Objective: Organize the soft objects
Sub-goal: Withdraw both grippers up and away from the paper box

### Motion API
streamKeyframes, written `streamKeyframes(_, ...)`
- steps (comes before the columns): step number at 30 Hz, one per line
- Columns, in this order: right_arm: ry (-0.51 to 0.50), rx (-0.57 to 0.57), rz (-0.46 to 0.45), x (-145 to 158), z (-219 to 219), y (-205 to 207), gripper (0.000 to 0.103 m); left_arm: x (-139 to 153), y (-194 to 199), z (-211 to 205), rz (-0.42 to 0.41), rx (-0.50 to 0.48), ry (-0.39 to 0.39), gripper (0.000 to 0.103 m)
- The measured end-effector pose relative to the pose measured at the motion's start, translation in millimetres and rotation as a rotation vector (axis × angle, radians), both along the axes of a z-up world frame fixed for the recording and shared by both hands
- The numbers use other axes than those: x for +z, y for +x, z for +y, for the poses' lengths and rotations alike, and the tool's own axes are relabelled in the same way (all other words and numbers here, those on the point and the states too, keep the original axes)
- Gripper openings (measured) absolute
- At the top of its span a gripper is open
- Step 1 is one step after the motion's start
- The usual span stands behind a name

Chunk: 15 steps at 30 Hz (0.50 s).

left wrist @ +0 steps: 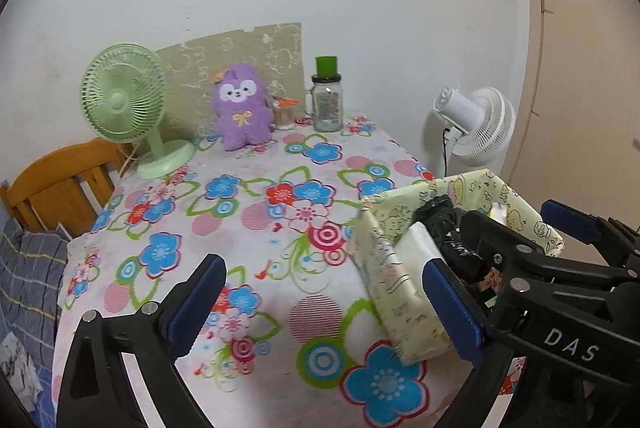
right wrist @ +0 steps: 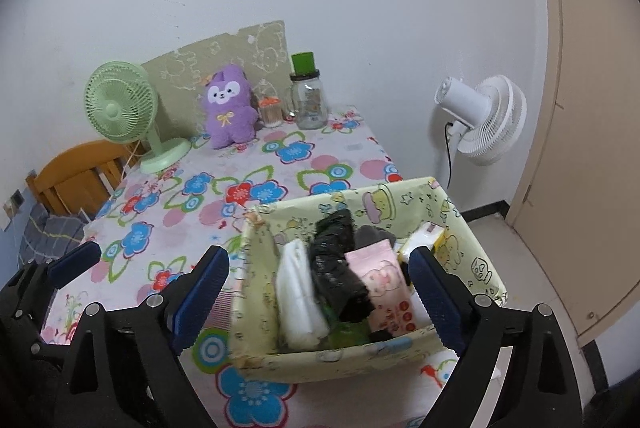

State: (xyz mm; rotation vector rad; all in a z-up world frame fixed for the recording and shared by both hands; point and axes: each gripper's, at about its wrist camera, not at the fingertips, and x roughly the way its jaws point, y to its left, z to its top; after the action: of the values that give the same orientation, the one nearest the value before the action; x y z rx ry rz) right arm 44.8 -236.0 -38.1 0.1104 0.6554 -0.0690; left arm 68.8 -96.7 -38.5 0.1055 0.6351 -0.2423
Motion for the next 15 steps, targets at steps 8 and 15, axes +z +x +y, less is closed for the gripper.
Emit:
streamKeyframes(8,-0.037,0.033,-0.059,18,34,-15,0.098,15,-16,42,-0.046,0.053,-0.028,0.103)
streamKeyframes(15,-0.053,0.070,-0.098,33,58,-27,0.100,27,-32,73,-0.093,0.093,-0.037,0.103)
